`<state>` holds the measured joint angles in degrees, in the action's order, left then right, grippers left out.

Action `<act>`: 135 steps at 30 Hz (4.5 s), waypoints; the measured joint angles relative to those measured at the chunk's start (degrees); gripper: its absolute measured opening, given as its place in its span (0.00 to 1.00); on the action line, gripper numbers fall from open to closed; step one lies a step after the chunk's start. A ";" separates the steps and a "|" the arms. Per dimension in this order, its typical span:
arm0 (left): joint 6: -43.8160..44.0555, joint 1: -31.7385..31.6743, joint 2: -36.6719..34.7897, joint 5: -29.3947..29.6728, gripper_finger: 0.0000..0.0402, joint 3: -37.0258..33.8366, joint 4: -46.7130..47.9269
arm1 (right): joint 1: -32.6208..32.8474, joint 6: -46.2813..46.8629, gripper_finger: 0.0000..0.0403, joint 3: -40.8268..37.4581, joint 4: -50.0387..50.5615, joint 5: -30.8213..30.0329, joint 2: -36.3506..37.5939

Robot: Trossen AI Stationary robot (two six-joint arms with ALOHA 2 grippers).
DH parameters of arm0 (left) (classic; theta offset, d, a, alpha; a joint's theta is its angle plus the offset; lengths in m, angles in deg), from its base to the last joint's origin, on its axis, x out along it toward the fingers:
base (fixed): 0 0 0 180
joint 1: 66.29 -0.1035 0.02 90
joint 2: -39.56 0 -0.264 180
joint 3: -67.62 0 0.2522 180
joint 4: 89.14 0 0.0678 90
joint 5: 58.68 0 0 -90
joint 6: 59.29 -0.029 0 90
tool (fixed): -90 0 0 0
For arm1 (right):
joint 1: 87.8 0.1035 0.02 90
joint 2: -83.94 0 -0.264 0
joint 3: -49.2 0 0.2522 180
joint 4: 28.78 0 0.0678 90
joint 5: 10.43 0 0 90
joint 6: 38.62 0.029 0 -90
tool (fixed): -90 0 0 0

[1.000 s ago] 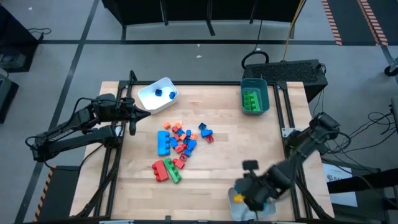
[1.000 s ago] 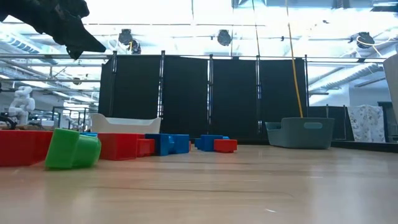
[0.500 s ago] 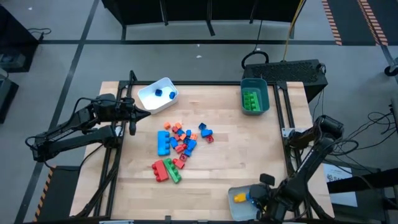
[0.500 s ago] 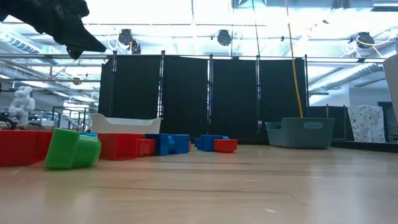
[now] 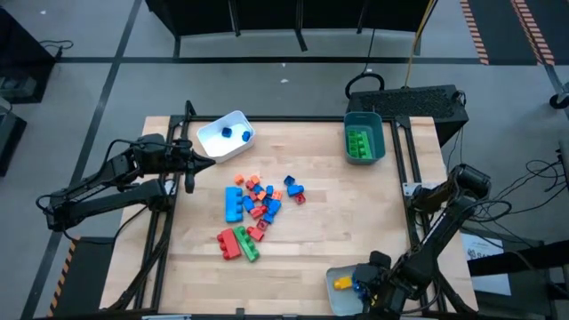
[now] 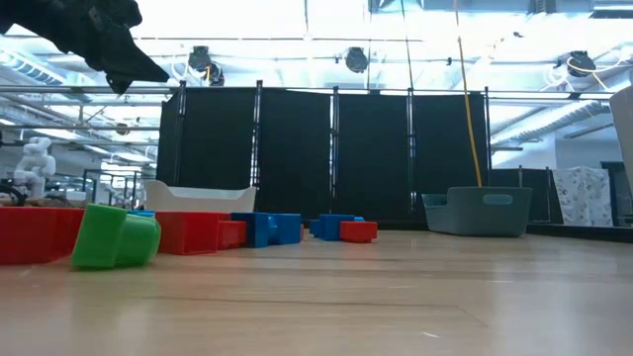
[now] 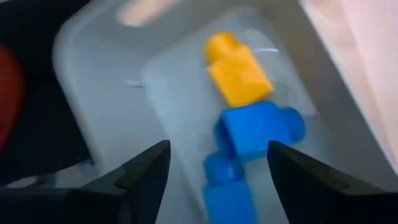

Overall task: Sort blocks by size
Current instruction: Put the 1 stud blue game piece into the gray bin

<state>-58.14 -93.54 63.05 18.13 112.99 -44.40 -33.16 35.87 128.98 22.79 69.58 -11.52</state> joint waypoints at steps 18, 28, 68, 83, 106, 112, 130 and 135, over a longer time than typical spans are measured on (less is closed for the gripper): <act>-0.04 0.02 0.01 0.00 0.03 0.00 0.22 | -22.35 -50.19 0.54 15.11 17.88 -33.12 6.23; -0.07 0.00 -0.01 0.00 0.03 0.00 0.22 | -41.25 -81.46 0.55 2.67 -13.12 -9.27 3.00; -0.79 0.02 -0.01 0.00 0.03 0.00 0.25 | -52.25 -116.54 0.49 13.44 -22.11 2.95 -25.09; -1.57 0.02 -0.01 0.00 0.03 0.00 0.27 | -51.15 -109.86 0.25 13.50 -20.54 2.40 -24.20; -1.55 0.02 -0.01 0.00 0.03 0.00 0.37 | -34.78 -74.48 0.25 34.86 29.64 2.71 -18.49; -1.55 0.00 0.01 -0.09 0.03 -0.01 0.36 | -25.75 -53.69 0.25 35.82 34.10 2.47 -13.37; -1.55 0.00 -0.01 -0.31 0.03 -0.02 0.37 | 1.95 6.71 0.25 29.90 47.94 -0.14 -11.32; -1.55 0.00 0.00 -0.33 0.03 -0.02 0.37 | 4.20 10.79 0.25 25.30 45.62 -0.37 -11.32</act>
<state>-59.69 -93.54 63.06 17.80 112.97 -44.03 -28.96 46.67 154.28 68.41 69.21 -22.84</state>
